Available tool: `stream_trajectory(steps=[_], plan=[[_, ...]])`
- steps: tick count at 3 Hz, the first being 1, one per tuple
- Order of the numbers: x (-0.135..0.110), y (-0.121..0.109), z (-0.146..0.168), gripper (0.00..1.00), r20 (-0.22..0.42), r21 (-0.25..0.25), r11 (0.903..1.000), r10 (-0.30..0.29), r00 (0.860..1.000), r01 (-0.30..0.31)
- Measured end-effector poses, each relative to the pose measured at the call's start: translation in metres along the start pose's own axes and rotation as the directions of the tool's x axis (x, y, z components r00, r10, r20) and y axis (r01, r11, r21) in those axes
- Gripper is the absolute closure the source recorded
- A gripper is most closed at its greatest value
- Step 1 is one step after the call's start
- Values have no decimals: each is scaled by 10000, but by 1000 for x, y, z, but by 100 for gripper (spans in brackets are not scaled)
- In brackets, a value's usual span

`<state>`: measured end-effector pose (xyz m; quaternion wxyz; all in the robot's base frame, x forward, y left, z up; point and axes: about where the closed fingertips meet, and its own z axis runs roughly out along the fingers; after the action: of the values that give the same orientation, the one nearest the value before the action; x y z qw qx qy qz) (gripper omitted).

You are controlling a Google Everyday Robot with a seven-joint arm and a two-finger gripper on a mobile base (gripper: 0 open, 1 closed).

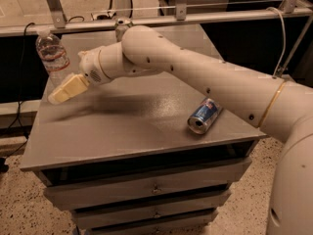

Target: Move water bottle near 7up can

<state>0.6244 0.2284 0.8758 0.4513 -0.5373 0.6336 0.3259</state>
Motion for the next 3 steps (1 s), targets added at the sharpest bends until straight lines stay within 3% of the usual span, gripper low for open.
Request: stream_trajectory(steps=[1,2,3], plan=[[-8,-5,14,13,716,65,9995,300,9970,-306],[-17,-6,24,35,1259,111,9985,523,9907,-541],[-22,-13,11,59,1542,529,9971,453,9870,-540]])
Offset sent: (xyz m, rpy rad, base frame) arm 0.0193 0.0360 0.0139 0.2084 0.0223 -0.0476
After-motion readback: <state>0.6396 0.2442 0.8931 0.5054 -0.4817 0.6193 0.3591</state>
